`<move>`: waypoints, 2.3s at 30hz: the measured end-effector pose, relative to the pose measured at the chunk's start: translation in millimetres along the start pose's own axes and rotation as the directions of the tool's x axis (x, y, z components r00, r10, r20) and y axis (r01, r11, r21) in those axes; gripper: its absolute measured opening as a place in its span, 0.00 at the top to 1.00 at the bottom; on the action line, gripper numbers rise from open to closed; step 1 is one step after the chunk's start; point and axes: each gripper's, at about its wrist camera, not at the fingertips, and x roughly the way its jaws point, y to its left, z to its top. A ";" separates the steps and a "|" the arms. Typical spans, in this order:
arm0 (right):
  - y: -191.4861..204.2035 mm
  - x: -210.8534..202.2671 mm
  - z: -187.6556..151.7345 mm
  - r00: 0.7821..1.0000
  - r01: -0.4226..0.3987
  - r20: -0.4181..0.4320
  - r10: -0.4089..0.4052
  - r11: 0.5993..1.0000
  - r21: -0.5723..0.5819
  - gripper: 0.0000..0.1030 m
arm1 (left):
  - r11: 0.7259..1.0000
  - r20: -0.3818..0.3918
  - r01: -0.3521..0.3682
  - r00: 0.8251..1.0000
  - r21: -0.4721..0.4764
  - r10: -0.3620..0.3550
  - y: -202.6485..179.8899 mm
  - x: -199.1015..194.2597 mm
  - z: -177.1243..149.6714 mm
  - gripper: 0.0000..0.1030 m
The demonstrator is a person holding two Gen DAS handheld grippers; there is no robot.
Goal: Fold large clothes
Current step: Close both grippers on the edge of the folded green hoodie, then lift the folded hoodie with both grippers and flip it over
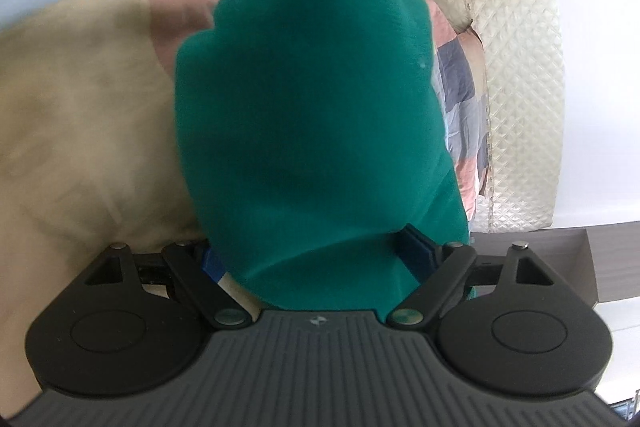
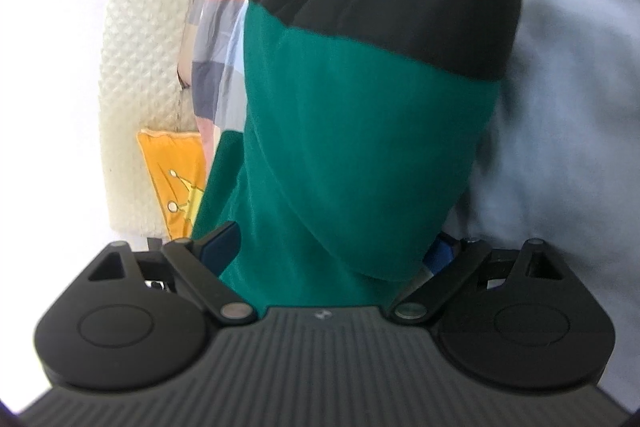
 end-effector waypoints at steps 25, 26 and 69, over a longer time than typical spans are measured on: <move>28.7 -44.4 -1.9 0.991 -0.131 0.018 0.136 0.980 -0.151 0.69 | 0.942 0.117 0.042 0.989 0.334 -0.086 -77.9 -66.4 -29.2 0.64; 30.0 -50.3 -2.0 0.990 -0.138 0.017 0.142 0.979 -0.153 0.69 | 0.937 0.111 0.049 0.989 0.347 -0.093 -81.5 -72.8 -31.8 0.64; 69.5 -131.6 -33.6 0.993 -0.062 -0.108 0.048 0.990 -0.130 0.20 | 0.897 0.025 0.055 0.997 0.438 -0.073 -73.8 -187.0 -72.2 0.56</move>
